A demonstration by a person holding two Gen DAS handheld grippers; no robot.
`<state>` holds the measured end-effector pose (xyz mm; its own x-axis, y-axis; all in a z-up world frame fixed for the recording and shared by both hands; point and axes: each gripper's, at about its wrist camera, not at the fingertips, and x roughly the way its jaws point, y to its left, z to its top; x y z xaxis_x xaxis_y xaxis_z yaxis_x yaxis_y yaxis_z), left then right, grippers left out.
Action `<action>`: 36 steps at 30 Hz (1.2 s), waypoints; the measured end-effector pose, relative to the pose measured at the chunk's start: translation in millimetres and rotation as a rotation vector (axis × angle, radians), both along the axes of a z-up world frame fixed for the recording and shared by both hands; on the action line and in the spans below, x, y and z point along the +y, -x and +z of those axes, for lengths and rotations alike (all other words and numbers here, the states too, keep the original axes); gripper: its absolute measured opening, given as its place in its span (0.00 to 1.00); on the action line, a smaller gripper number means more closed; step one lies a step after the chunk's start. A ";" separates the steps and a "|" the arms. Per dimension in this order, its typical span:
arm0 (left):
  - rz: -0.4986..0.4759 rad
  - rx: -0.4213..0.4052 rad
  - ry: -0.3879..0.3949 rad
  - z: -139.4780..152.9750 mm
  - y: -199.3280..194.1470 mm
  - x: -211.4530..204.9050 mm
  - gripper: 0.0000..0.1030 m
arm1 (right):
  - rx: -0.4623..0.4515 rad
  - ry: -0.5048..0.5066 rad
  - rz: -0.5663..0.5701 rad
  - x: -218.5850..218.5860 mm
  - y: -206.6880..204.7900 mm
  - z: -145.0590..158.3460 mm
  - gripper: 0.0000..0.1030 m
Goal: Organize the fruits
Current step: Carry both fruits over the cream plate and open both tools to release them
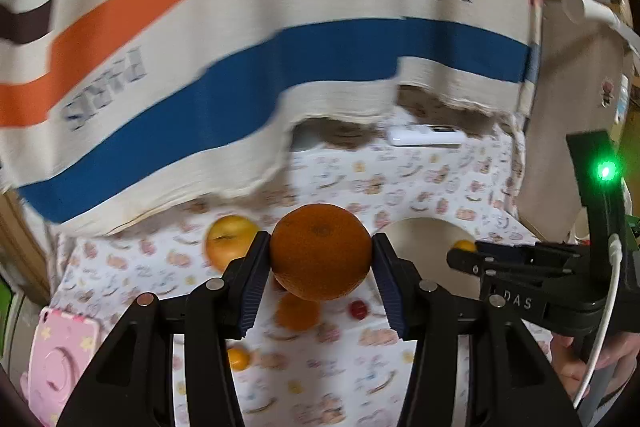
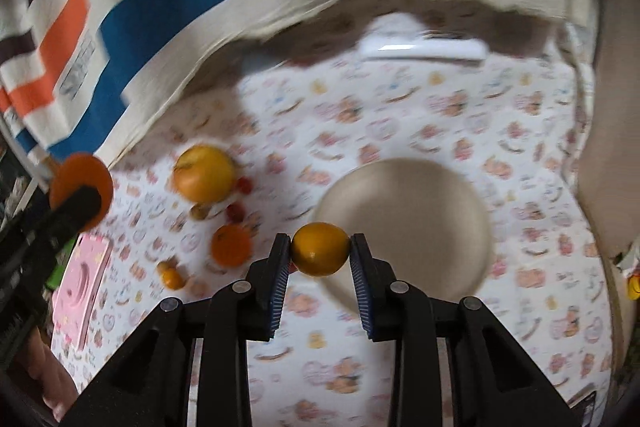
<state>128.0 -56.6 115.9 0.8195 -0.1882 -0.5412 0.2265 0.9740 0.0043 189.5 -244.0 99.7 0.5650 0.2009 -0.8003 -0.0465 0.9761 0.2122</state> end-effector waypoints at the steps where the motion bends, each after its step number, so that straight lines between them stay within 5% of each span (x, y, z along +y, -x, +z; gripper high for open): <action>1: -0.013 0.007 -0.001 -0.7 -4.5 -8.7 0.48 | -0.006 0.004 -0.016 -8.1 -1.3 0.5 0.31; 10: -0.085 0.130 0.005 -24.2 -55.9 -69.7 0.48 | -0.007 0.027 -0.113 -63.2 -16.7 -25.4 0.31; 19: -0.082 0.259 -0.018 -75.3 -96.4 -93.7 0.48 | 0.102 0.090 -0.163 -89.0 -29.5 -77.4 0.31; 36: -0.124 0.273 -0.132 -123.0 -111.3 -111.5 0.48 | 0.150 0.053 -0.135 -94.7 -38.8 -100.6 0.31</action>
<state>239.3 -168.1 -7.1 0.6163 -0.1915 -0.7639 0.3536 0.9340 0.0512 228.3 -338.7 -0.9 0.4574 0.0869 -0.8850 0.1135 0.9814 0.1551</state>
